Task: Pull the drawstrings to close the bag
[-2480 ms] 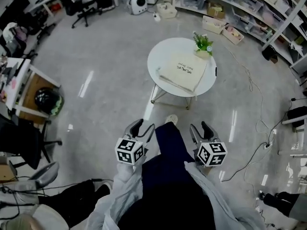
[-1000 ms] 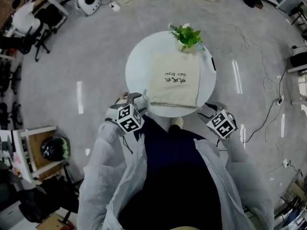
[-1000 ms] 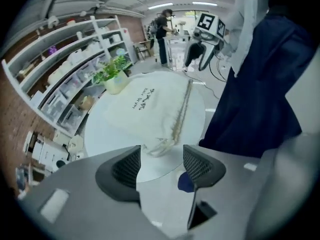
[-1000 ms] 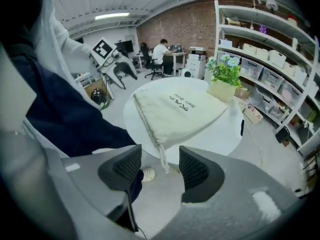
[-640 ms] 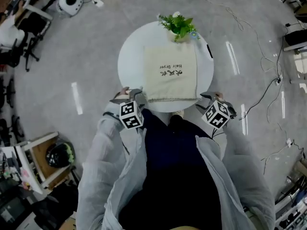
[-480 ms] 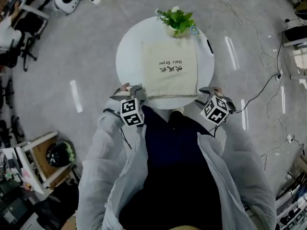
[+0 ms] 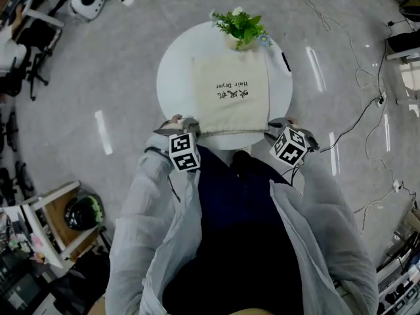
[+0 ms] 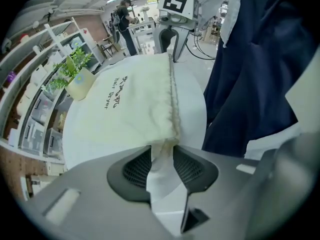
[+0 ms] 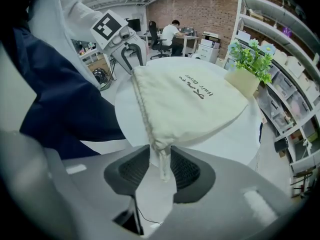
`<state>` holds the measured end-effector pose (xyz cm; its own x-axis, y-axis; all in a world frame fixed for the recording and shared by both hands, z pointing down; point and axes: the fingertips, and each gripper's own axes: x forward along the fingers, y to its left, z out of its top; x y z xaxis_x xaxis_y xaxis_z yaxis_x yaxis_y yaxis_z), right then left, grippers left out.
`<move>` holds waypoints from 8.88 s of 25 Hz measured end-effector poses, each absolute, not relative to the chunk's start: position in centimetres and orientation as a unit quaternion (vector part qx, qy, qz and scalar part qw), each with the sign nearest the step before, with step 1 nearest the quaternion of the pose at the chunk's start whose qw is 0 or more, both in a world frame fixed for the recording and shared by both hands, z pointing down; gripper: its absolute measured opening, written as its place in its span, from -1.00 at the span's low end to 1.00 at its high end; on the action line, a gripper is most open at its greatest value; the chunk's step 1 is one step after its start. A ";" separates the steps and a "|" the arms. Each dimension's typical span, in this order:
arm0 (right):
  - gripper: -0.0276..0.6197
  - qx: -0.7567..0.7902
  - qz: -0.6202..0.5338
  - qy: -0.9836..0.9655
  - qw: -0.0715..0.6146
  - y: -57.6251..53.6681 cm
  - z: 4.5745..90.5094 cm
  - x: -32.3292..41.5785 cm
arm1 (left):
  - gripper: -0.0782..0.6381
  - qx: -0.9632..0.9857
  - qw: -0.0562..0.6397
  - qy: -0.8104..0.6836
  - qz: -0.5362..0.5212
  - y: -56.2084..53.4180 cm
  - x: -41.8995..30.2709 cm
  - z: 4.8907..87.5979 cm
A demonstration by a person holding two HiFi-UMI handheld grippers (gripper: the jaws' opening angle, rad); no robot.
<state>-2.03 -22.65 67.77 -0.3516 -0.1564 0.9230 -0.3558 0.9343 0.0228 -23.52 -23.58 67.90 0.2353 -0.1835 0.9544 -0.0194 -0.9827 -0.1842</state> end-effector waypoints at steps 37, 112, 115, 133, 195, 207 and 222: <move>-0.87 0.112 -0.052 -0.770 0.626 -25.7 66.2 2.0 | -0.68 -0.720 -0.038 0.207 -0.661 -24.2 -26.4 66.7; -0.87 0.162 -0.007 -0.751 0.640 -27.7 63.0 9.8 | -0.68 -0.714 -0.160 0.226 -0.643 -23.4 -28.2 64.2; -0.87 0.180 0.015 -0.788 0.589 -28.4 60.9 7.7 | -0.68 -0.744 -0.201 0.232 -0.593 -24.0 -26.1 62.5; -0.87 0.244 0.138 -0.914 0.294 -32.5 52.9 -3.9 | -0.68 -0.853 -0.241 0.334 -0.319 -31.0 -17.0 54.0; -0.91 0.364 0.222 -0.903 0.059 -29.8 45.0 0.5 | -0.74 -0.821 -0.236 0.519 -0.016 -27.7 -22.7 46.4; -0.91 0.369 0.189 -0.901 0.125 -28.1 47.0 -0.9 | -0.74 -0.836 -0.220 0.502 -0.030 -25.8 -19.7 47.5; -0.91 0.364 0.191 -0.902 0.133 -27.4 47.5 -2.0 | -0.74 -0.836 -0.229 0.498 -0.031 -25.1 -19.7 47.9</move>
<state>-2.02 -27.38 47.49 -0.7001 -0.6051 0.3791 -0.7069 0.6623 -0.2483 -19.66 -25.06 47.86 0.5011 -0.8189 0.2798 -0.8473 -0.3986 0.3510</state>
